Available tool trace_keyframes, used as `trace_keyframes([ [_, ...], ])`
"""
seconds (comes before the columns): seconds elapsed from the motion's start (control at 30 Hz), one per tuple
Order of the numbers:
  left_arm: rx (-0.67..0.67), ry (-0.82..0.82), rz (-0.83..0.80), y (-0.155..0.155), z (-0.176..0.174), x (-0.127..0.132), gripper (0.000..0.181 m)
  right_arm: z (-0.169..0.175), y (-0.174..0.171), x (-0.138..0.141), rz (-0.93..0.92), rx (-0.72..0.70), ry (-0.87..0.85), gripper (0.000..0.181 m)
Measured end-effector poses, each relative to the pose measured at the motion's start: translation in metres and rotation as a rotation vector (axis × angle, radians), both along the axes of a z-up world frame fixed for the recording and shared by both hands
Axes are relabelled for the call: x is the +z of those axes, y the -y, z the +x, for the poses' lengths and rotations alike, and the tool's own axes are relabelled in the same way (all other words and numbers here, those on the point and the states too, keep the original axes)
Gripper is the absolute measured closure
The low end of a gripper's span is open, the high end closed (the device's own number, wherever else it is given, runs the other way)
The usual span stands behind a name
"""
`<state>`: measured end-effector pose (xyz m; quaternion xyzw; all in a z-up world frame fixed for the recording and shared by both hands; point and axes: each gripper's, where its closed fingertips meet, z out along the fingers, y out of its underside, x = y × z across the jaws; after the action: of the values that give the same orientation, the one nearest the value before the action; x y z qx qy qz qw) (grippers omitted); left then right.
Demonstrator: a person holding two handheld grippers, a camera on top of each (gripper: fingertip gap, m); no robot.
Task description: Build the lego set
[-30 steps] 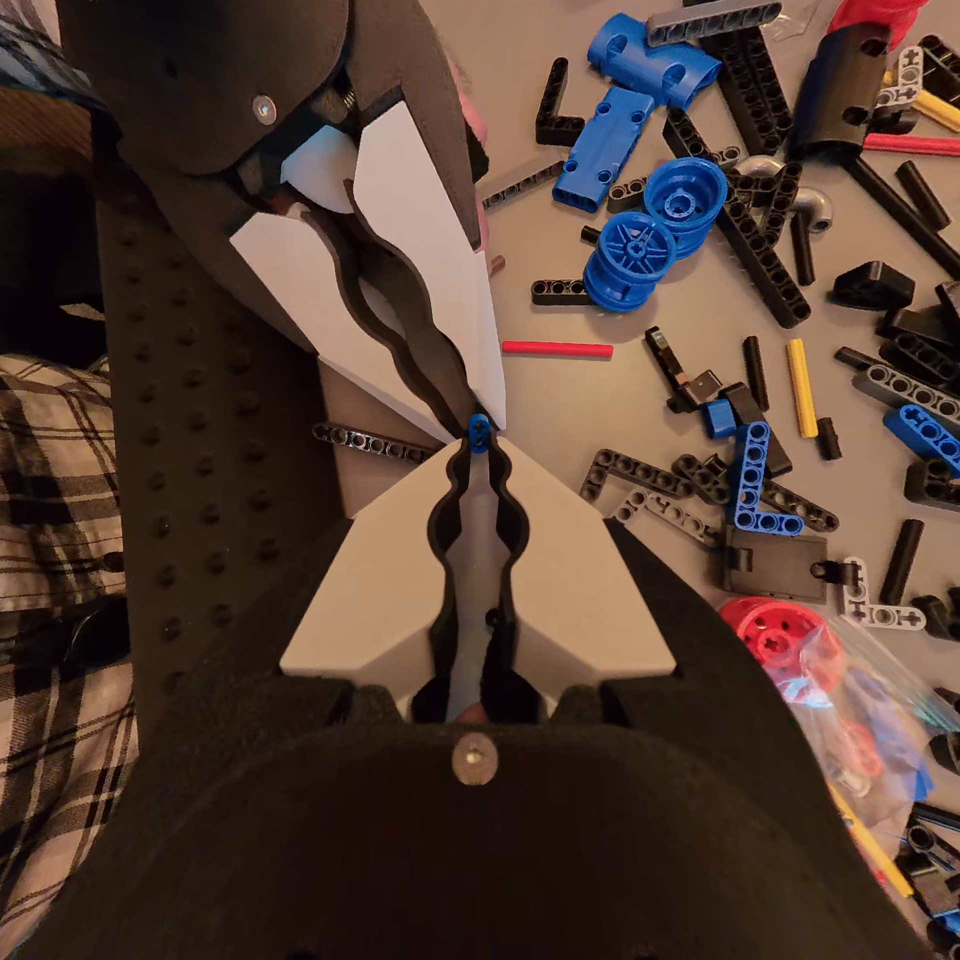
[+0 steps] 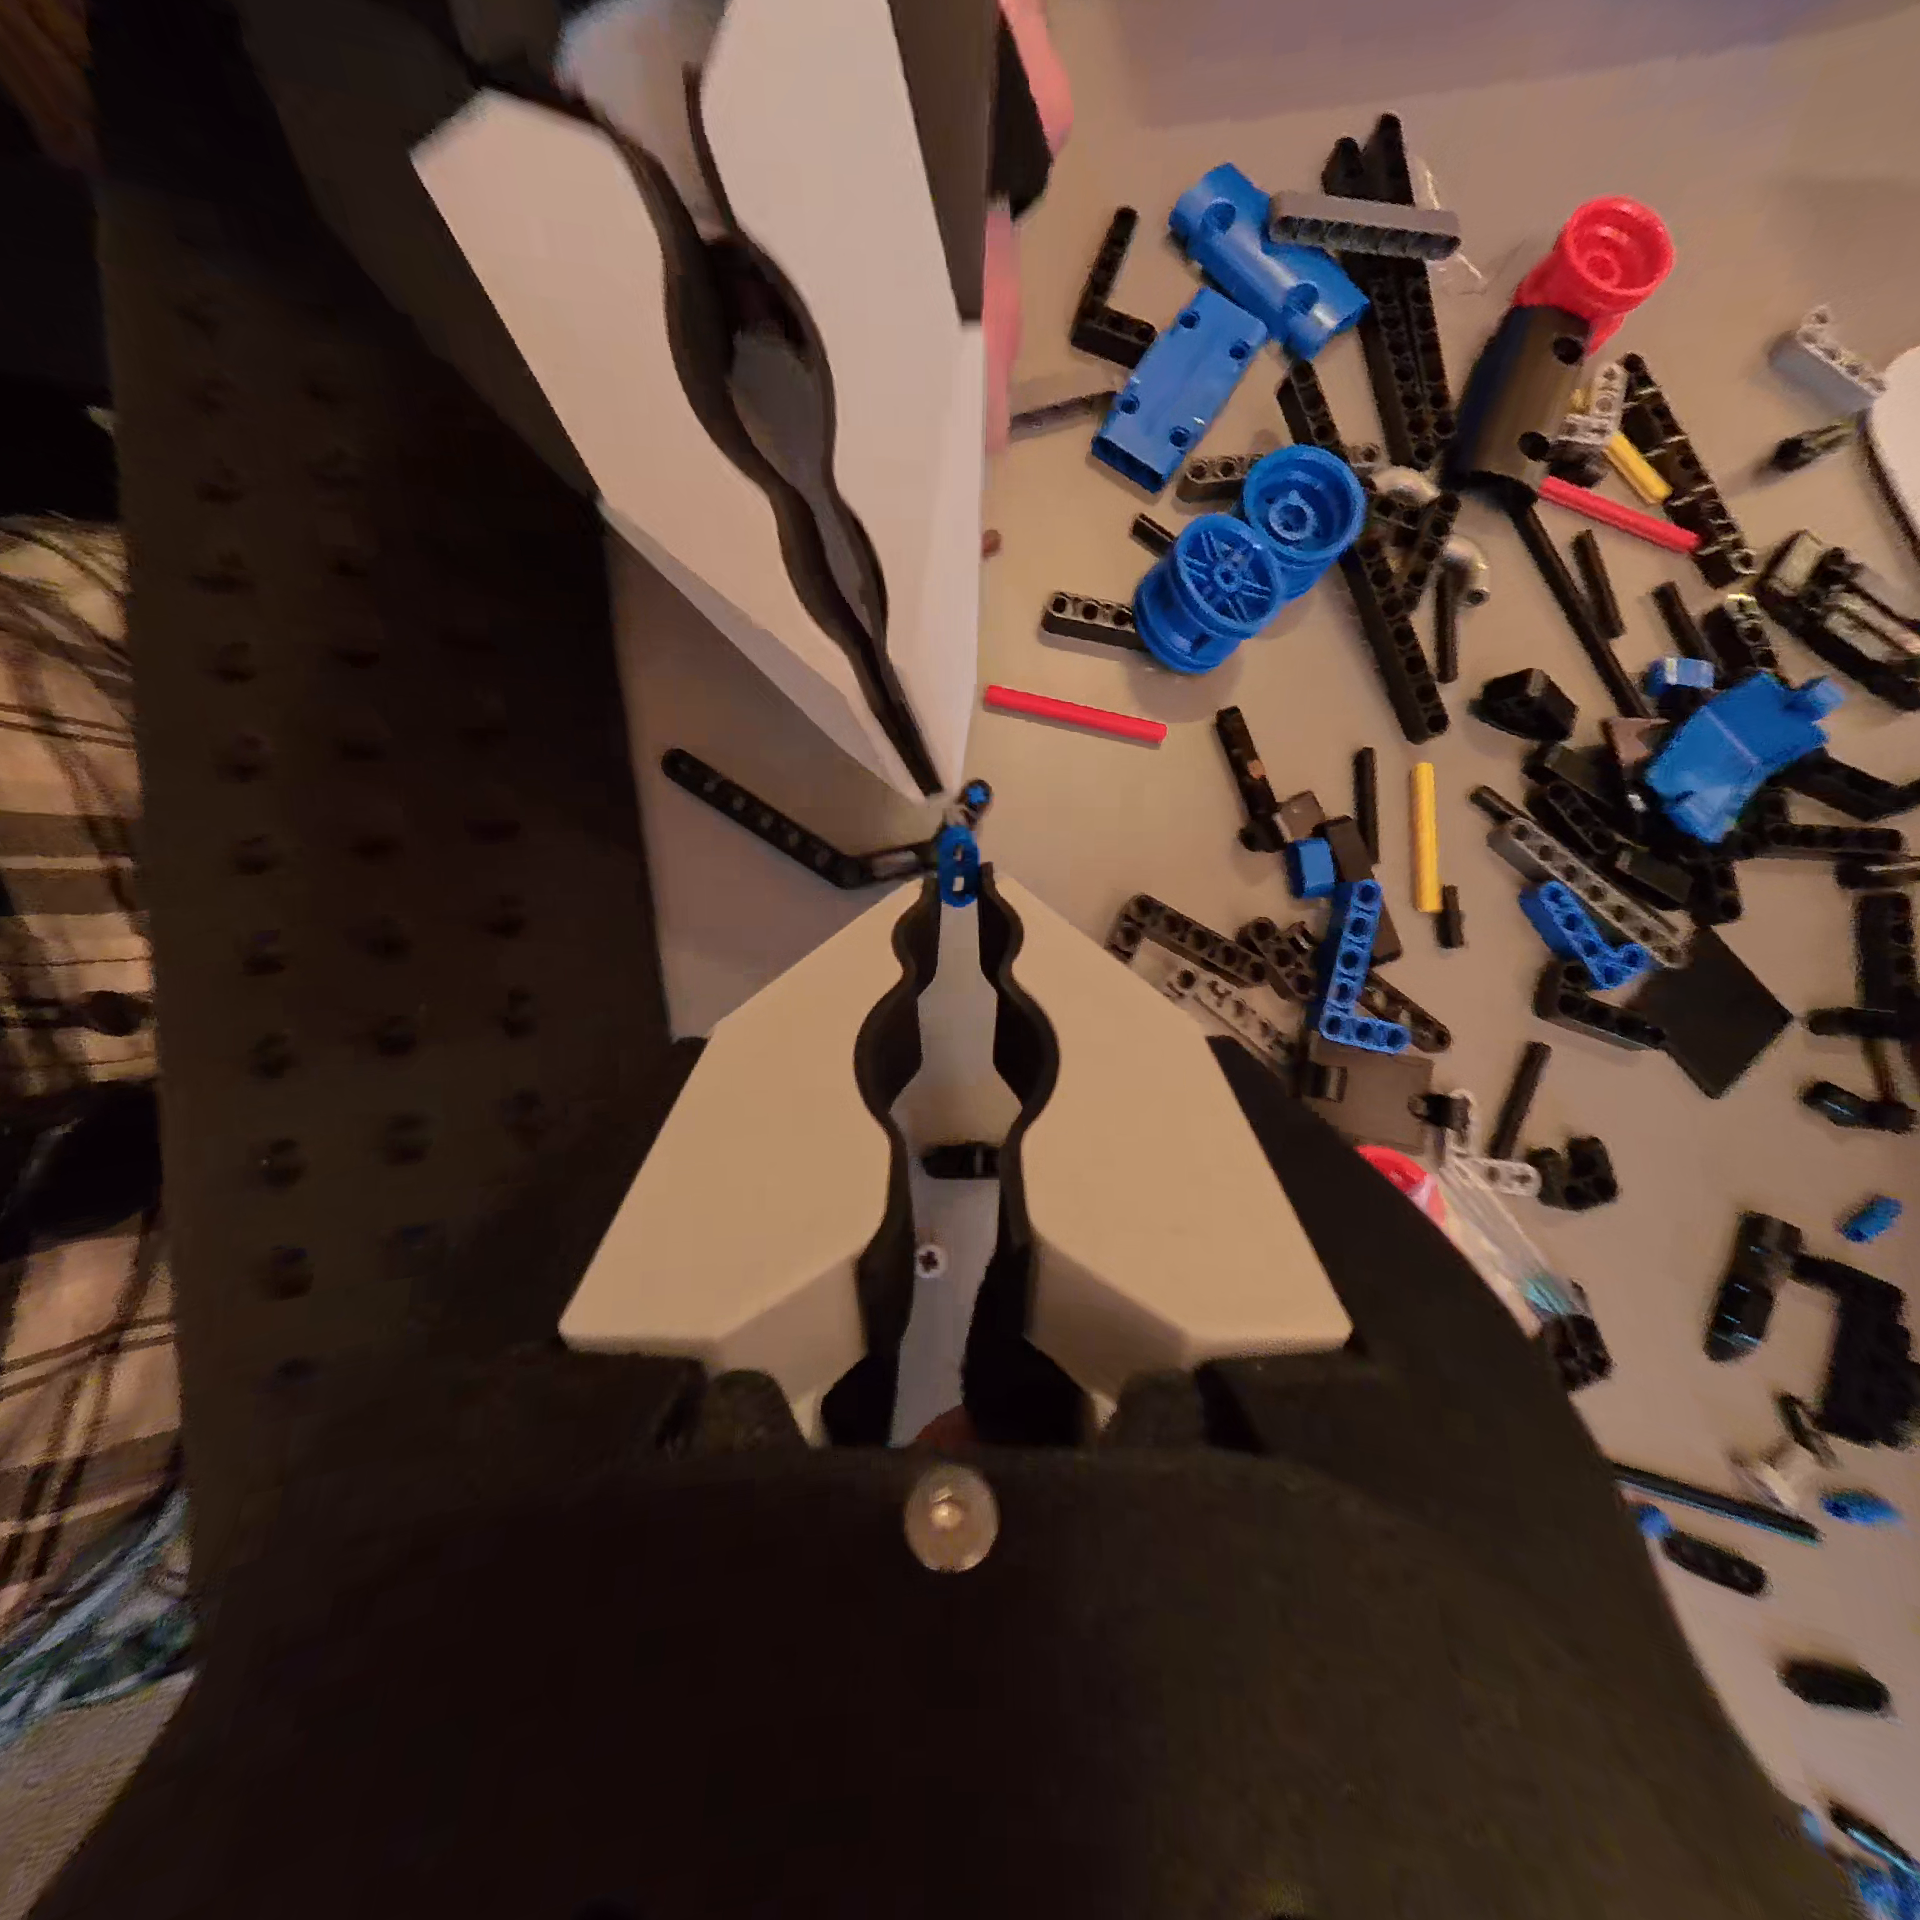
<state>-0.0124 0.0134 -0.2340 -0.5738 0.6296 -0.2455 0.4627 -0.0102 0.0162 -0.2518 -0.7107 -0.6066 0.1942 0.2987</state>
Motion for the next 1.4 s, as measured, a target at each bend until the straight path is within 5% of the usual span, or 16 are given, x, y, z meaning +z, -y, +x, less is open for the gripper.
trace_keyframes([
  [0.13,0.034,0.073,-0.225,0.001,0.004,0.008,0.174,-0.007,0.000,0.008,0.085,0.001,-0.002,0.176],
  [0.57,0.084,0.199,-0.569,0.000,0.003,0.016,0.168,-0.007,-0.010,0.030,0.489,-0.012,0.102,0.176],
  [0.87,0.113,0.277,-0.660,-0.005,0.001,0.020,0.178,-0.009,-0.011,0.036,0.694,-0.003,0.179,0.177],
  [1.13,0.016,0.313,-0.789,0.003,-0.004,0.028,0.180,-0.015,-0.002,0.047,0.590,-0.013,-0.035,0.175],
  [1.4,-0.055,0.331,-0.915,0.008,-0.007,0.033,0.181,-0.018,0.000,0.046,0.680,0.015,-0.023,0.176],
])
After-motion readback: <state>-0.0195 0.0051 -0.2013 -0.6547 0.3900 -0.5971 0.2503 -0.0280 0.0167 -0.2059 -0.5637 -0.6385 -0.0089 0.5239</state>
